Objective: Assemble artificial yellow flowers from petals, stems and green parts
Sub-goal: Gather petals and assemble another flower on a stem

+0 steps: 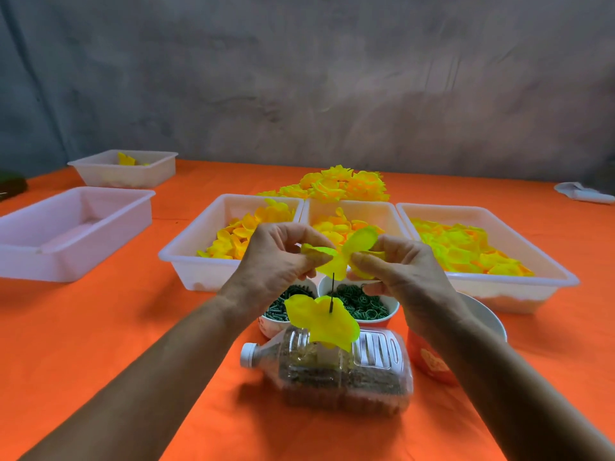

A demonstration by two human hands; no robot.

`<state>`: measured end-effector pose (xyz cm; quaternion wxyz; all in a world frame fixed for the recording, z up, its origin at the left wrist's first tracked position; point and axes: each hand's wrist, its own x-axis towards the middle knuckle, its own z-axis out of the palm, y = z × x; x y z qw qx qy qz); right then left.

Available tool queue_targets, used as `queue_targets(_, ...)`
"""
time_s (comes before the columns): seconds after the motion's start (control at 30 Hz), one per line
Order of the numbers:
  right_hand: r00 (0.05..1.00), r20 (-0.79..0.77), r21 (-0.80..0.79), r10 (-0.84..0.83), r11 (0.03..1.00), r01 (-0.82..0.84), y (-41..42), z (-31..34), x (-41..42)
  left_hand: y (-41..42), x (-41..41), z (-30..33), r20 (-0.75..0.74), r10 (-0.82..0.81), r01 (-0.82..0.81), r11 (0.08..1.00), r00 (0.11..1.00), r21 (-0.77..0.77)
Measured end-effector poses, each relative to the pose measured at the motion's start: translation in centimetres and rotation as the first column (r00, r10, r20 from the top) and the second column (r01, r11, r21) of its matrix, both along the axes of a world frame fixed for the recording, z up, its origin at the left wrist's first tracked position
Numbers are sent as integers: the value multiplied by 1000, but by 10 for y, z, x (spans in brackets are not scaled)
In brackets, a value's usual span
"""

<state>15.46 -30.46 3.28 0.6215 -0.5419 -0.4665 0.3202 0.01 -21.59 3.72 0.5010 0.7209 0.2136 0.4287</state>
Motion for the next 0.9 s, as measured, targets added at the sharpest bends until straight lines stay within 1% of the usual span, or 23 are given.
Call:
queue_targets(0.07, 998, -67, -31, 0, 1000, -2, -1, -1, 0, -1, 0, -3, 10, 13, -13, 999, 1000, 36)
queue_targets(0.13, 990, -137, -83, 38, 995, -50, -2, 0, 0, -1, -1, -7, 39, 35, -37, 998, 999, 47)
queue_targets(0.2, 957, -279, -99, 77, 989, -108, 0, 1, 0, 0, -1, -10, 70, 46, -51, 995, 996, 82)
queue_targets(0.27, 889, -447, -78, 94, 987, -143, 0, 2, 1, 0, -1, -13, 88, 58, -71, 987, 994, 145)
queue_targets(0.33, 800, -585, -42, 135, 980, -196, -3, 4, 1, -1, -1, -15, 97, 72, -91, 975, 993, 202)
queue_targets(0.4, 737, -658, -31, 155, 972, -232, -6, 5, 1, -1, -1, -17, 111, 82, -109, 960, 990, 259)
queue_targets(0.43, 738, -659, -36, 146, 974, -224, -7, 6, 0, -1, -1, -17, 116, 90, -120, 951, 989, 286)
queue_targets(0.5, 775, -624, -59, 99, 983, -173, -7, 5, -3, -1, 0, -18, 128, 105, -141, 938, 986, 316)
queue_targets(0.67, 848, -528, -156, 46, 976, -150, -7, 3, -10, -6, 2, -20, 158, 95, -140, 941, 983, 309)
queue_targets(0.77, 874, -483, -194, 44, 969, -156, -7, 5, -10, -11, 2, -20, 164, 95, -134, 961, 982, 243)
queue_targets(0.9, 898, -433, -227, 72, 956, -186, -8, 9, -11, -16, -4, -17, 115, 90, -94, 995, 989, 35)
